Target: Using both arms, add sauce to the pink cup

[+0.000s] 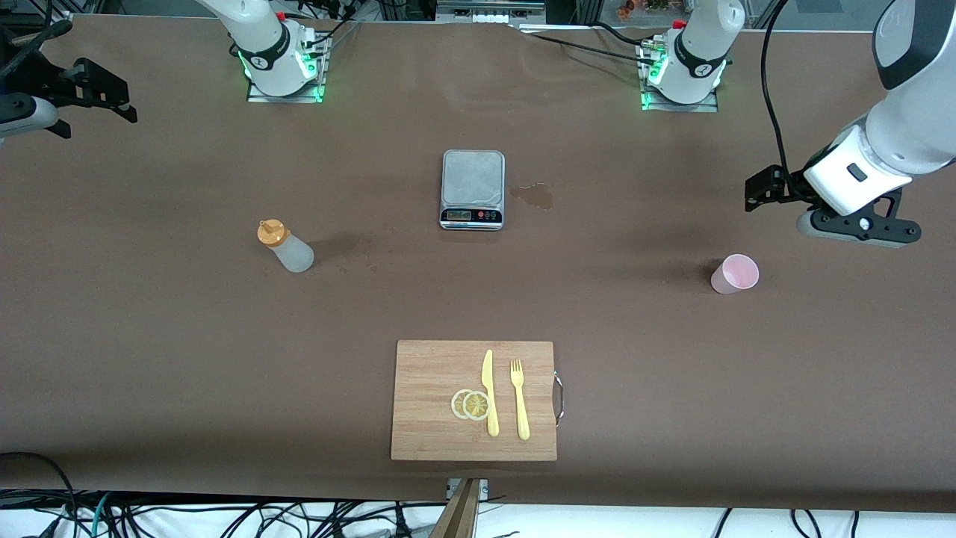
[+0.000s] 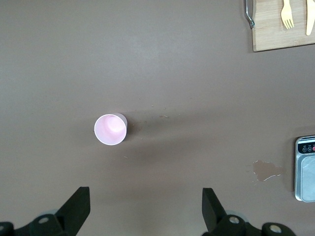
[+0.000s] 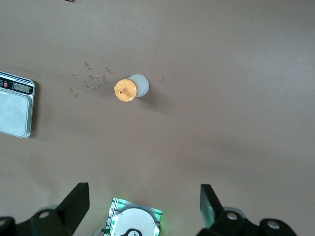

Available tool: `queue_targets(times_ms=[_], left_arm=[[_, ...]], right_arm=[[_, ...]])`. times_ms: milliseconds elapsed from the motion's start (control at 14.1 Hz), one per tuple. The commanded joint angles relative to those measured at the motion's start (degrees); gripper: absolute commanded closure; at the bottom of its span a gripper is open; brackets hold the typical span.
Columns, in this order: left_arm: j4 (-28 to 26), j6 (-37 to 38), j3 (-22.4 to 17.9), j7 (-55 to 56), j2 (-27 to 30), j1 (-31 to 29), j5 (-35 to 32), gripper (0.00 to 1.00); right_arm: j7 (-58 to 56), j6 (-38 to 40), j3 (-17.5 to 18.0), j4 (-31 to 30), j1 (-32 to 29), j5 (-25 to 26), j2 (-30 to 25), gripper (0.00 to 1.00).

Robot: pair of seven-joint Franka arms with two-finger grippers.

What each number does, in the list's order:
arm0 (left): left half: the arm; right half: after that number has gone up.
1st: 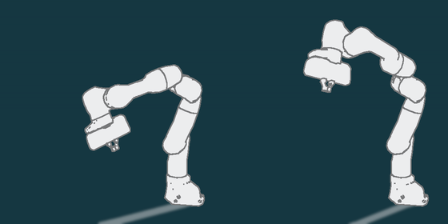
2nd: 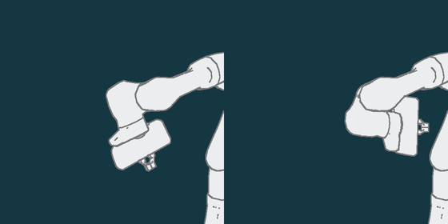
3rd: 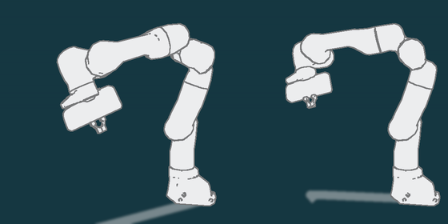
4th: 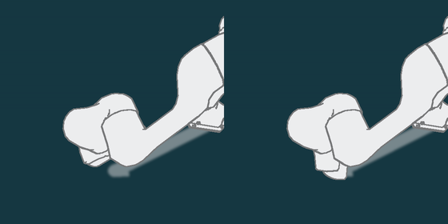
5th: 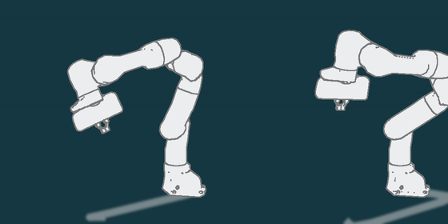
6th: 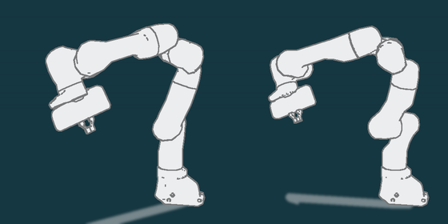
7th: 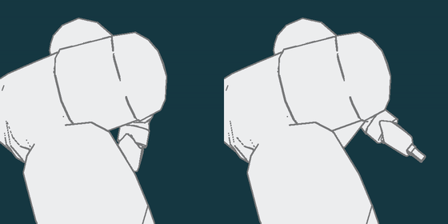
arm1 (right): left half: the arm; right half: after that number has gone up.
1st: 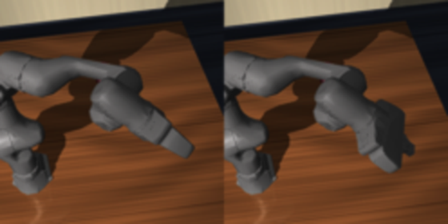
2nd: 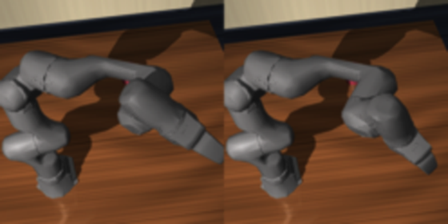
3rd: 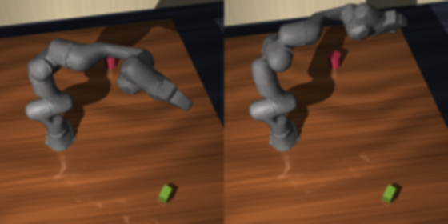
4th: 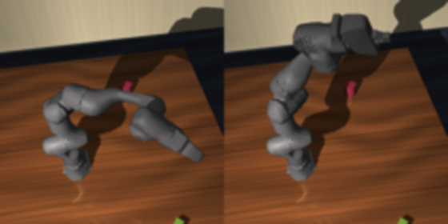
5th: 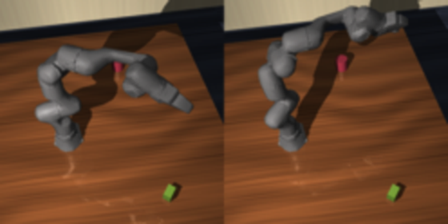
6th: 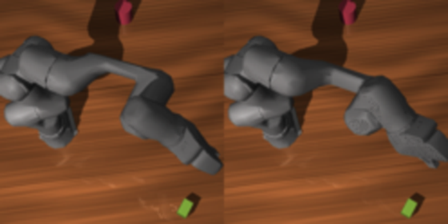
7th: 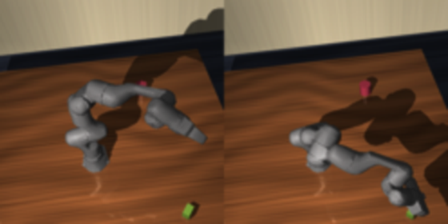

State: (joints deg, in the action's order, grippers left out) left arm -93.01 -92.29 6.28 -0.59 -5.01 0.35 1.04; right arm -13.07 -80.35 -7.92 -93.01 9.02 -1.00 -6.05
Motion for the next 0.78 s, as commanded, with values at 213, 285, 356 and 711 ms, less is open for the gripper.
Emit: queue_targets(times_ms=[213, 285, 356, 711], left_arm=[[1.69, 0.62, 0.31, 0.06, -0.88, -0.17, 0.63, 0.00], [1.87, 0.53, 0.31, -0.37, -0.88, -0.34, 0.72, 0.00], [1.78, 0.36, 0.22, -0.46, -0.97, -0.35, 1.07, 0.00], [-1.28, -2.44, 0.04, -0.82, -3.51, -0.87, -2.07, 0.00]], right_arm=[[0.68, -0.86, 0.28, -1.83, -0.05, 0.29, -1.86, 0.00], [0.68, -0.95, 0.28, -1.83, 0.03, 0.29, -1.86, 0.00], [0.68, -1.04, 0.36, -1.83, -0.05, 0.29, -1.86, 0.00], [0.50, -0.78, 0.37, -2.44, -0.05, 0.29, -2.21, 0.00]])
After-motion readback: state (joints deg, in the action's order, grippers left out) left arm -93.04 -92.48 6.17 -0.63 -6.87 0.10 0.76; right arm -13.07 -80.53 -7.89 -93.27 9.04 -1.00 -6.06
